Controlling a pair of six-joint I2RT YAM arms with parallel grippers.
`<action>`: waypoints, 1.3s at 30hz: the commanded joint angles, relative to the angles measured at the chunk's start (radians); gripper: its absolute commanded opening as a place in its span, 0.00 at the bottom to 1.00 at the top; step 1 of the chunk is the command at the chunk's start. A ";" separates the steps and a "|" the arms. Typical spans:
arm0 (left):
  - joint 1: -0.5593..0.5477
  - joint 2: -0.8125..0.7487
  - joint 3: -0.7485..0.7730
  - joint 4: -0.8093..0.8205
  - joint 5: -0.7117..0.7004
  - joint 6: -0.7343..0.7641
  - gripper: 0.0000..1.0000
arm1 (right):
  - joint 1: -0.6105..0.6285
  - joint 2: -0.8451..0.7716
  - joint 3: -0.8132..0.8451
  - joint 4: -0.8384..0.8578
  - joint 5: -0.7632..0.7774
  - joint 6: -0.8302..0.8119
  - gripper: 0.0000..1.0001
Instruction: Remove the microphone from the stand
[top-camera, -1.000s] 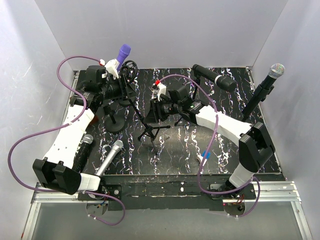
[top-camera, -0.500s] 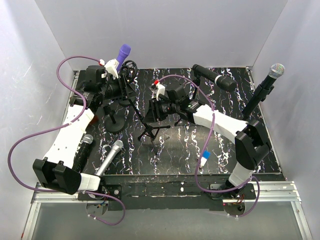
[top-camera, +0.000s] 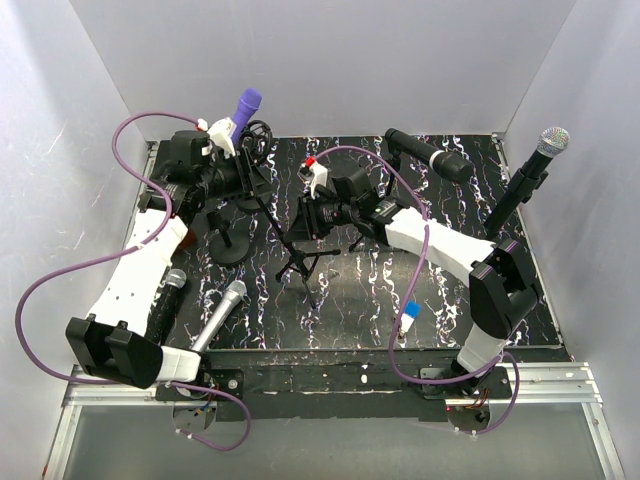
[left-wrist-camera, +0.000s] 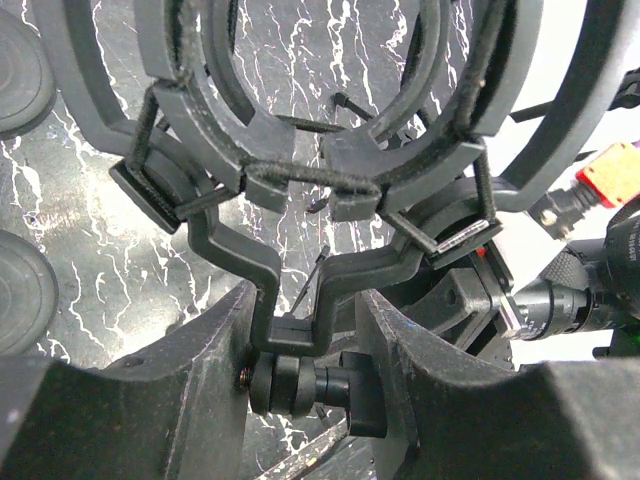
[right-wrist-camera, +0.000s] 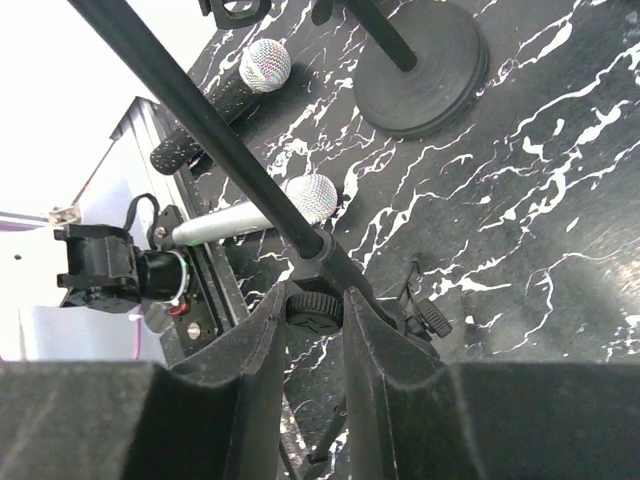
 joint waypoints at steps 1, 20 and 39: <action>0.023 0.003 0.032 0.010 0.068 -0.060 0.00 | -0.003 -0.058 -0.025 0.059 -0.006 -0.246 0.01; 0.043 -0.019 -0.027 0.056 0.188 -0.058 0.00 | 0.060 -0.317 -0.597 0.734 -0.109 -1.799 0.80; 0.046 -0.031 -0.053 0.069 0.148 -0.076 0.00 | 0.036 -0.273 -0.140 0.045 0.141 -0.245 0.82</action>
